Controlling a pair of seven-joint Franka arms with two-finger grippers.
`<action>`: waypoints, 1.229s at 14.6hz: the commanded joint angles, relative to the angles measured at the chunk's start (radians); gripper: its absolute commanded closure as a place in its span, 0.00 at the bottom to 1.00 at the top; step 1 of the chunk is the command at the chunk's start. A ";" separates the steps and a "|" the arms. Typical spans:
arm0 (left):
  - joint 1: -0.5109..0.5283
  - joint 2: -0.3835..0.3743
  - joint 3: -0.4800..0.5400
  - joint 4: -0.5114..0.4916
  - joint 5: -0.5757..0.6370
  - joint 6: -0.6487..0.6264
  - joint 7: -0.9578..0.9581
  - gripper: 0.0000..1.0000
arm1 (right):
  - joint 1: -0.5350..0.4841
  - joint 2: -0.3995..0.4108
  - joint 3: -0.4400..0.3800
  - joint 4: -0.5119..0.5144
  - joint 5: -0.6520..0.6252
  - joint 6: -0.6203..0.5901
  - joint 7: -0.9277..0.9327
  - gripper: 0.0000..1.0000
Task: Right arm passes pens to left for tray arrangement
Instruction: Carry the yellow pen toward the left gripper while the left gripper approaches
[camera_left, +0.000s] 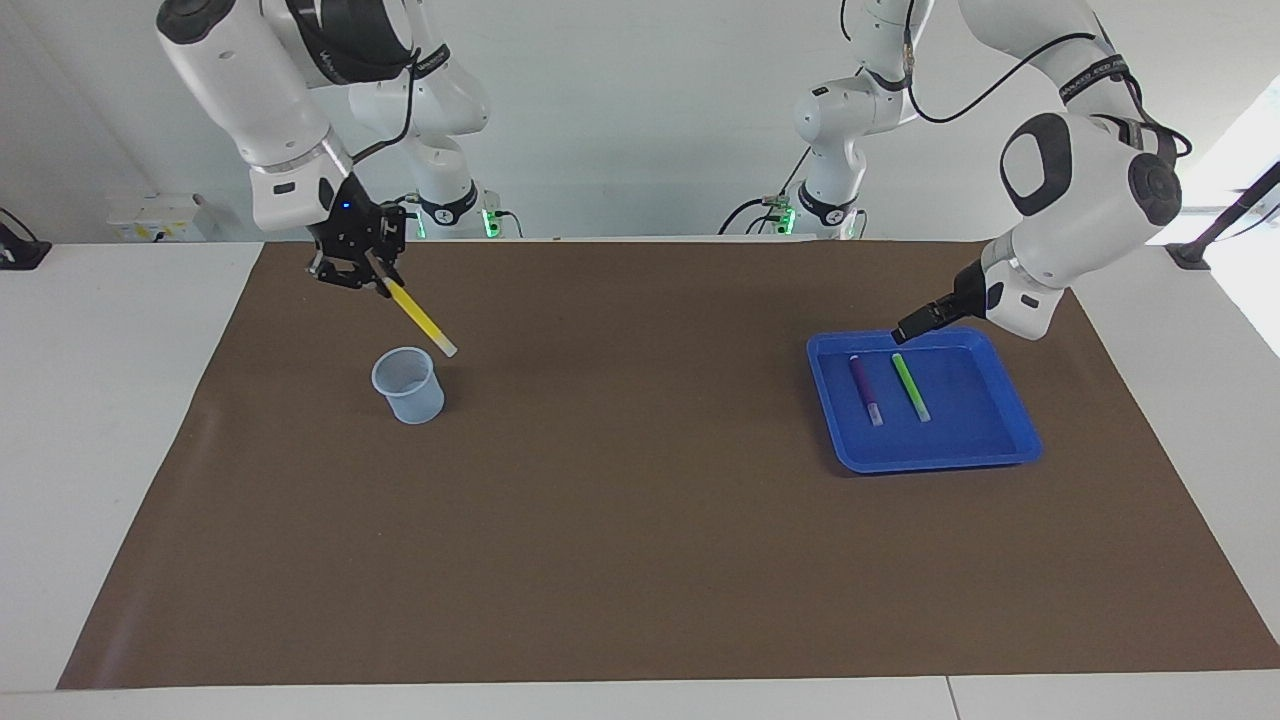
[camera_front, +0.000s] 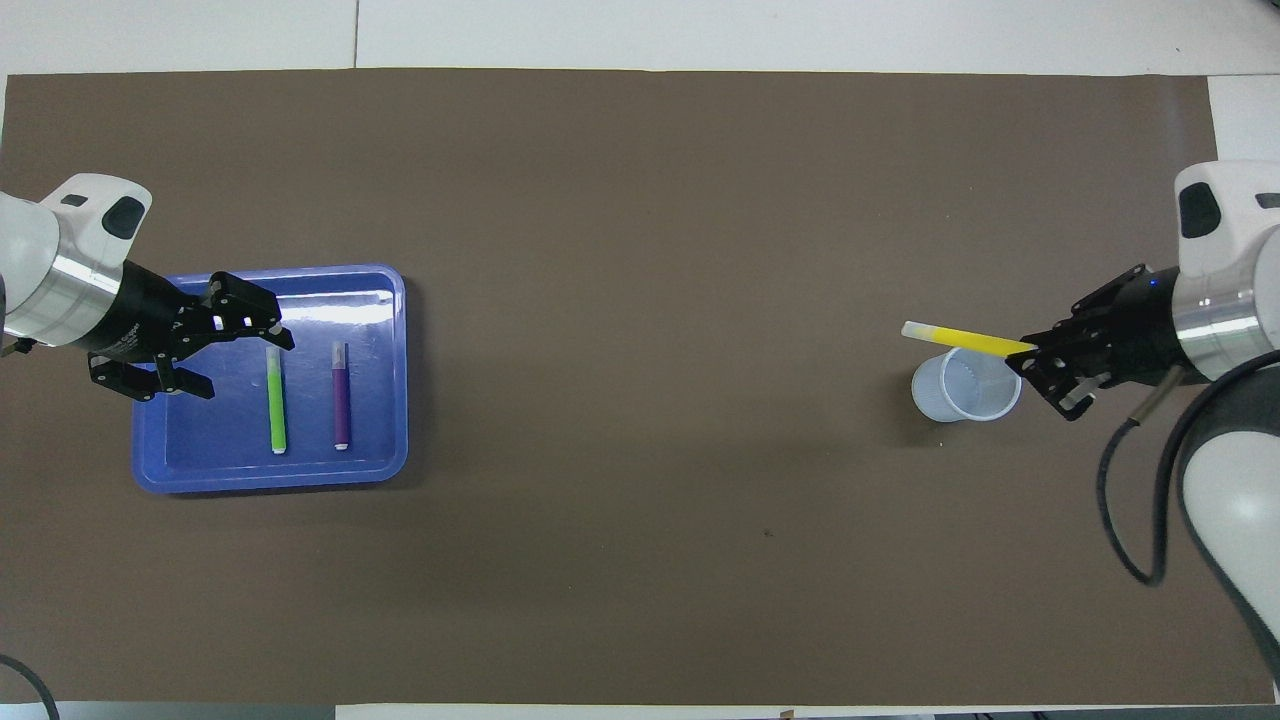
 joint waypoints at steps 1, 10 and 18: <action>-0.048 -0.076 0.003 -0.007 -0.090 -0.013 -0.261 0.00 | 0.083 0.035 0.004 0.040 0.093 0.006 0.268 1.00; -0.060 -0.108 -0.030 -0.007 -0.494 0.085 -0.754 0.00 | 0.353 0.015 0.006 -0.052 0.266 0.337 0.943 1.00; -0.106 -0.060 -0.037 -0.081 -0.713 0.198 -0.640 0.00 | 0.533 0.053 0.006 -0.086 0.266 0.523 1.127 1.00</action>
